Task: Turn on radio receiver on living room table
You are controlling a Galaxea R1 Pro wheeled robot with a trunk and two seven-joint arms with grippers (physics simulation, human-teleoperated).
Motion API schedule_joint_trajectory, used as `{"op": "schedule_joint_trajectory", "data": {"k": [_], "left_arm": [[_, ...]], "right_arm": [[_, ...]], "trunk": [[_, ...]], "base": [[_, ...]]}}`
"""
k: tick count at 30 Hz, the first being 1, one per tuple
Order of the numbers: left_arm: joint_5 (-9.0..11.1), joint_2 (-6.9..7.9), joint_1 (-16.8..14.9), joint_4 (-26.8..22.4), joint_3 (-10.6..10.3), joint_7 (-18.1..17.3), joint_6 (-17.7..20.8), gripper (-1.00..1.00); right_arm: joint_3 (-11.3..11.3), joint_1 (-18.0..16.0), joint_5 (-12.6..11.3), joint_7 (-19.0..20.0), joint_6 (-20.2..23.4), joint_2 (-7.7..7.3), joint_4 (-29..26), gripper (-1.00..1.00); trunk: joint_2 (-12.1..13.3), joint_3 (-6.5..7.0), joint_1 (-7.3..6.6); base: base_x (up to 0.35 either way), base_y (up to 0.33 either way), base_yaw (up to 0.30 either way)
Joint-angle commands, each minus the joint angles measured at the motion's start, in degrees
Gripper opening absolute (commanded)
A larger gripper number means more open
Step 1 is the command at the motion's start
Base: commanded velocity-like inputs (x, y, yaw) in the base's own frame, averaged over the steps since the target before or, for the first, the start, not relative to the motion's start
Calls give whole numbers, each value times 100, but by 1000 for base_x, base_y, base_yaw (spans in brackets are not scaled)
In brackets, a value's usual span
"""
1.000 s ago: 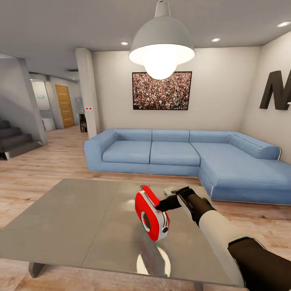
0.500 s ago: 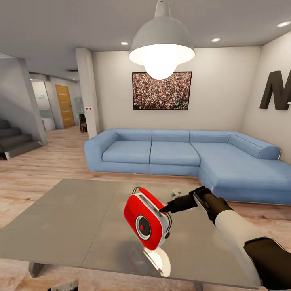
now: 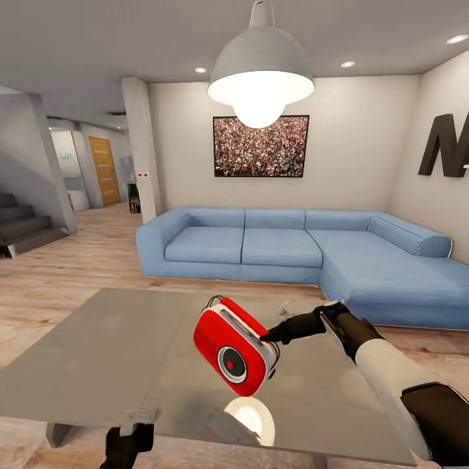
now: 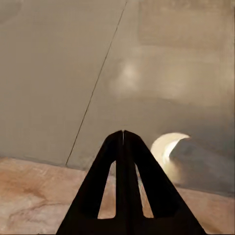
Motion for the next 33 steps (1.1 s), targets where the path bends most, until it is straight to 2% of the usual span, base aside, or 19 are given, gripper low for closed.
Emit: {"op": "schedule_joint_trajectory", "data": {"k": [1,2,4,7,9,10,11,13,15,17,20,22,24,27,28,33], "left_arm": [[5,-19,1,-138,-36,0,66,-100],[9,-44,1,-239,-59,9,106,-100],[-2,-241,1,-390,-94,30,156,-100],[-98,-410,1,-434,-131,16,172,-100],[-376,-484,1,-486,-336,-1,184,-100],[-576,-562,1,-541,-565,-6,247,-100],[-644,-615,1,-575,-655,-8,324,-100],[-741,-792,1,-909,-811,-11,755,-100],[-758,-895,1,-1252,-860,-21,1096,-100],[-793,-999,-3,-1479,-1008,-61,1333,-100],[-1194,-1020,-7,-1923,-1283,-130,1679,-100],[-1457,-1020,-8,-2017,-1455,-178,1839,-100],[-1607,-1020,-43,-2038,-1661,-210,1896,-100],[-1648,-1020,-256,-1974,-1828,-288,2051,-100],[-1652,-1020,-445,-1874,-1868,-383,2287,-100],[-1637,-1020,-962,-1320,-1893,-453,2492,-100]], "right_arm": [[-21,-1,-28,0,5,0,-4,-100],[-21,-1,-28,-18,6,0,-5,-100],[-28,-1,-21,-87,4,3,-8,-100],[-26,-1,-8,-104,6,12,-10,-100],[-28,-1,-9,-52,5,16,-11,-100],[-29,-1,-16,-23,3,17,-11,-100],[-30,-1,-20,-16,3,17,-11,-100],[-30,-1,-26,0,3,18,-8,-100],[-30,-1,-29,-1,3,18,-5,-100],[-30,-1,-32,-2,3,18,-3,-100],[-30,-1,-33,-3,3,18,-2,-100],[-30,-1,-29,-3,3,18,-2,-100],[-30,-1,-25,-3,3,18,18,-100],[-30,-1,-21,-3,3,18,29,-100],[-30,-1,-20,-3,3,18,31,-100],[-30,-1,-19,-3,3,18,33,-100]], "trunk": [[0,0,0],[0,0,0],[0,0,0],[0,0,0],[0,0,0],[0,0,0],[0,0,0],[0,0,0],[0,0,0],[0,0,0],[0,0,0],[0,0,0],[0,0,0],[0,0,0],[0,0,0],[0,0,0]], "base": [[0,0,0],[0,0,0],[0,0,0],[0,0,0],[0,0,0],[0,0,0],[0,0,0],[0,0,0],[0,0,0],[0,0,0],[0,0,0],[0,0,0],[0,0,0],[0,0,0],[0,0,0],[0,0,0]]}}
